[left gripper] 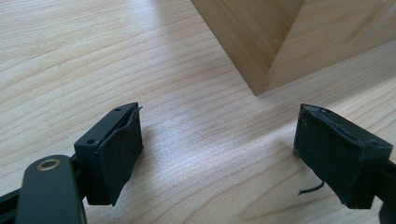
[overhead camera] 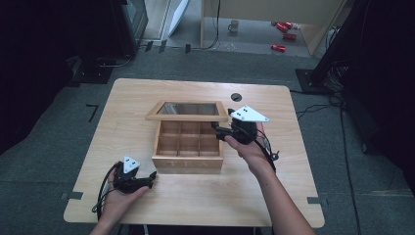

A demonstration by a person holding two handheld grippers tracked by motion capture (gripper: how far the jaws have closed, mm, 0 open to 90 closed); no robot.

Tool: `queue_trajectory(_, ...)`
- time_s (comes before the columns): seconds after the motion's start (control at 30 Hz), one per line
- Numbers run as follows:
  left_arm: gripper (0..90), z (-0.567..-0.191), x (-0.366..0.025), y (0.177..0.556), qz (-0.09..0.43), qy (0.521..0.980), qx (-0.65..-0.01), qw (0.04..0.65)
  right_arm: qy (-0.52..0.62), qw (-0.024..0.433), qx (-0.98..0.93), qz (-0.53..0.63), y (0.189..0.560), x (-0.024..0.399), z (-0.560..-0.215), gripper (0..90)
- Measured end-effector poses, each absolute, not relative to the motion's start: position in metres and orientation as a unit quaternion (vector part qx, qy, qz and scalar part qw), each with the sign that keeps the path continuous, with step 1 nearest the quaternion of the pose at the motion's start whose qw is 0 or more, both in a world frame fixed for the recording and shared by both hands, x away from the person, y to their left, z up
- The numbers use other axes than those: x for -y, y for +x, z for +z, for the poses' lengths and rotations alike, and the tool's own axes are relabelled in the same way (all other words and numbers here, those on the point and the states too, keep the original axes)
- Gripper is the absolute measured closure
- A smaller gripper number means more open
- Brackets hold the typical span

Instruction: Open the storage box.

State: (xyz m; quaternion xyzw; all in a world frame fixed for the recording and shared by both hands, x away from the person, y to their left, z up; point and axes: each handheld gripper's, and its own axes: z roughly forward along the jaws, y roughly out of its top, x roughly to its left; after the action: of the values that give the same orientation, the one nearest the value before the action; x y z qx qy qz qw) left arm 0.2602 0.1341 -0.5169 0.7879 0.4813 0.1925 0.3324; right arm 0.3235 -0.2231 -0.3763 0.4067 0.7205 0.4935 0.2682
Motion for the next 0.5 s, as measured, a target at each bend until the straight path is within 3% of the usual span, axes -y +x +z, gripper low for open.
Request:
queue_trajectory(0.27,15.7,-0.517,-0.136,0.261,0.186,0.786,-0.483,0.339,0.407,0.276,-0.712,0.501,0.345,0.223,-0.362,29.8)
queue_trajectory(0.5,15.8,-0.517,-0.136,0.261,0.184,0.786,-0.482,0.339,0.407,0.280,-0.699,0.517,0.366,0.225,-0.352,35.5)
